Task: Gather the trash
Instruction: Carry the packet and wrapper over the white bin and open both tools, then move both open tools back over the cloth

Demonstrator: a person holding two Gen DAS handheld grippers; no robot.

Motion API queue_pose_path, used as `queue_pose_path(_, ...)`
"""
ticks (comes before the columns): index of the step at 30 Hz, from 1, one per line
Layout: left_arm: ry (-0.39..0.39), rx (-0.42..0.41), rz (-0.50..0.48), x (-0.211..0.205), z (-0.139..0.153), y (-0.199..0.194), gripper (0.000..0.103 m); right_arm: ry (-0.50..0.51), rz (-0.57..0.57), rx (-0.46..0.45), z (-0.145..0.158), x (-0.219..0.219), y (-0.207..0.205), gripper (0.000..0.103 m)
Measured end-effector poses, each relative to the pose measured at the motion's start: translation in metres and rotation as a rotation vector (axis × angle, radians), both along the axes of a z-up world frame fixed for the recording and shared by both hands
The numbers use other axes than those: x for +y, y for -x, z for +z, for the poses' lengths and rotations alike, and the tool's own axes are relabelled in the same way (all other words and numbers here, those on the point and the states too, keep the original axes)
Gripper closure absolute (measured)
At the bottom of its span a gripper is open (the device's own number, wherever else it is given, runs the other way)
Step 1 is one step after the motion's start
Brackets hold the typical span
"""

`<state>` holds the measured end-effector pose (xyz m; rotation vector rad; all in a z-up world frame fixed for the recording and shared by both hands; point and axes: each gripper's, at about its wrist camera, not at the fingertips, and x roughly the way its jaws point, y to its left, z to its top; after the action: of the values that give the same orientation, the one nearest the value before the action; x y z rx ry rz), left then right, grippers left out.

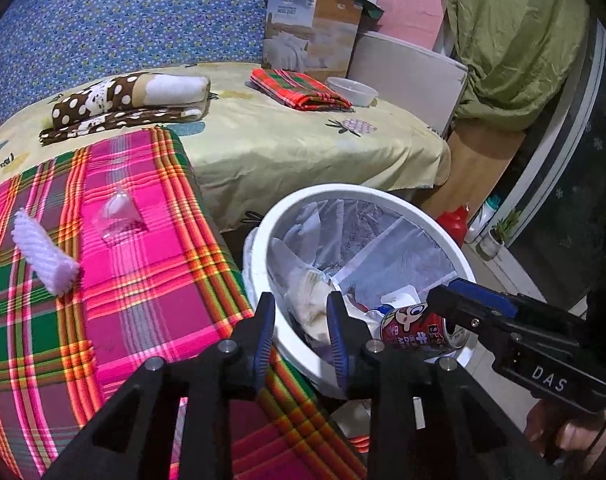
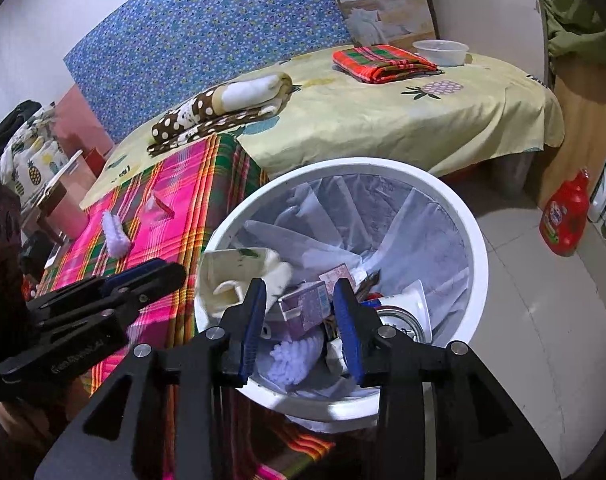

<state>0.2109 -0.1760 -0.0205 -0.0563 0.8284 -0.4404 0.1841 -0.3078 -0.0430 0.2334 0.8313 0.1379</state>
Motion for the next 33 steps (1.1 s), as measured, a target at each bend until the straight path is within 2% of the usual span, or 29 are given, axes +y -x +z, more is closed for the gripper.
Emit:
queue_pose_path(9,0.028,-0.012,0.104,0.042,0.007,0.012,0.075,-0.013,0.063,-0.036,0.01,0.02,0.006,0.065)
queue_pose_path(21,0.003,-0.019,0.26,0.111,0.008,0.025,0.075,-0.046,0.18,-0.074,0.021,0.061,-0.001,0.062)
queue_pose_path(33,0.004,-0.004,0.37,0.157,0.01,0.011,0.073,-0.046,0.229,-0.063,0.03,0.095,-0.017,0.062)
